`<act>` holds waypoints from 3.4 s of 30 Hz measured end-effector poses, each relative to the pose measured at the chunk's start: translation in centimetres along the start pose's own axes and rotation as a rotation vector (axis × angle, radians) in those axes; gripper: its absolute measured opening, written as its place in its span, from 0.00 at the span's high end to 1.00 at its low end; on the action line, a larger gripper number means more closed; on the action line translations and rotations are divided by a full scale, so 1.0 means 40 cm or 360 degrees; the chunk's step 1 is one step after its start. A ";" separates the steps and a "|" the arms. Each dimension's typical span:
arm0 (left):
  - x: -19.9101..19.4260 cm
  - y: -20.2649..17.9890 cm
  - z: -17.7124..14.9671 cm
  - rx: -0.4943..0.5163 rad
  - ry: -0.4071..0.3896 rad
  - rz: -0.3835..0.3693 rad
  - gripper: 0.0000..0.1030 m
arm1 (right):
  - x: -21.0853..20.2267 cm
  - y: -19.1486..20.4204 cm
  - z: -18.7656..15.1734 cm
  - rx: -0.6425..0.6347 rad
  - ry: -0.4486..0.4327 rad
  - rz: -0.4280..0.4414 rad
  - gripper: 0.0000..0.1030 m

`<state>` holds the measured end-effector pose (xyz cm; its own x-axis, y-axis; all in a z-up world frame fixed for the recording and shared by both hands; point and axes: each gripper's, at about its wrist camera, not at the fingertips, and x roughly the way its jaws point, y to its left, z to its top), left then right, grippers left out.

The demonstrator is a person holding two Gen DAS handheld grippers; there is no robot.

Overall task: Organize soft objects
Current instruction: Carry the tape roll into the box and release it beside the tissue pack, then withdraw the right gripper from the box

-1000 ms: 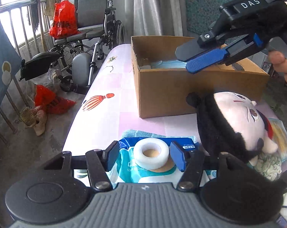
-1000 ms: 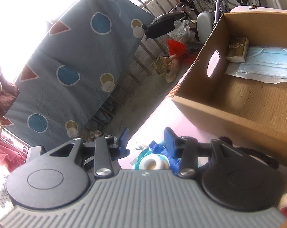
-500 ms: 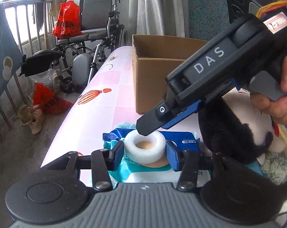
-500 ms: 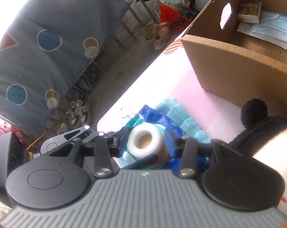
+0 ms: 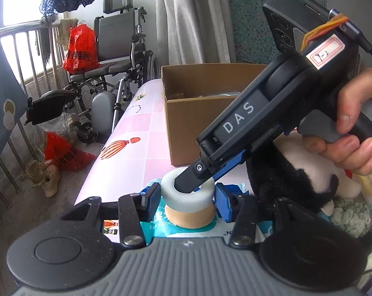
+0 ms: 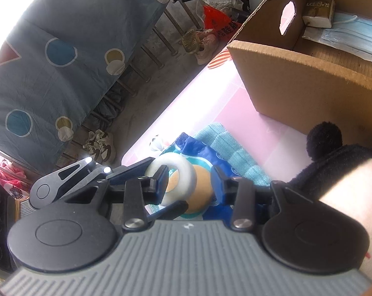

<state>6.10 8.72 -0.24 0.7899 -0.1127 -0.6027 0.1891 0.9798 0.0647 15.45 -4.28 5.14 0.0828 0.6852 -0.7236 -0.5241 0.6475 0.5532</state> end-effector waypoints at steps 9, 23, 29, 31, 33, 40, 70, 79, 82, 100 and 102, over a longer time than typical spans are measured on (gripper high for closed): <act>-0.013 -0.036 0.028 0.0106 -0.0063 0.0009 0.53 | -0.072 -0.004 -0.015 -0.0024 -0.0115 0.0035 0.82; 0.087 -0.073 0.320 0.0401 -0.0199 -0.0111 0.52 | -0.296 -0.109 0.215 -0.0018 -0.0358 -0.0058 0.81; 0.361 -0.060 0.500 0.0508 0.0143 -0.0225 0.52 | -0.217 -0.342 0.414 0.0254 -0.0268 -0.0161 0.81; 0.473 -0.045 0.549 0.0431 0.0334 -0.0268 0.53 | -0.165 -0.421 0.448 0.0387 -0.0219 -0.0174 0.81; 0.559 -0.054 0.575 0.0465 0.0476 -0.0264 0.52 | -0.116 -0.489 0.467 0.0538 -0.0188 -0.0165 0.81; 0.778 -0.129 0.554 0.0852 0.0841 -0.0099 0.52 | 0.014 -0.599 0.500 0.0721 -0.0090 -0.0193 0.81; 0.896 -0.129 0.502 0.1072 0.1148 0.0021 0.74 | 0.155 -0.638 0.463 0.0982 -0.0107 0.0035 0.93; 0.737 -0.087 0.583 0.0914 0.0867 -0.0065 0.54 | 0.045 -0.591 0.459 0.0883 -0.0209 0.0063 0.92; 0.625 -0.067 0.614 0.0810 0.0729 -0.0068 0.54 | -0.012 -0.551 0.452 0.0818 -0.0260 0.0103 0.92; 0.053 0.018 0.303 0.0346 0.0285 -0.0028 0.54 | -0.229 -0.193 0.217 0.0346 -0.0190 0.0295 0.90; 0.038 0.025 0.249 0.0286 0.0318 -0.0058 0.54 | -0.215 -0.147 0.185 0.0294 -0.0158 0.0275 0.90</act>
<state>13.30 7.87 6.84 0.6534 -0.0950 -0.7510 0.3298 0.9287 0.1694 24.09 -11.50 11.15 0.0930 0.8141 -0.5732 -0.3749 0.5620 0.7374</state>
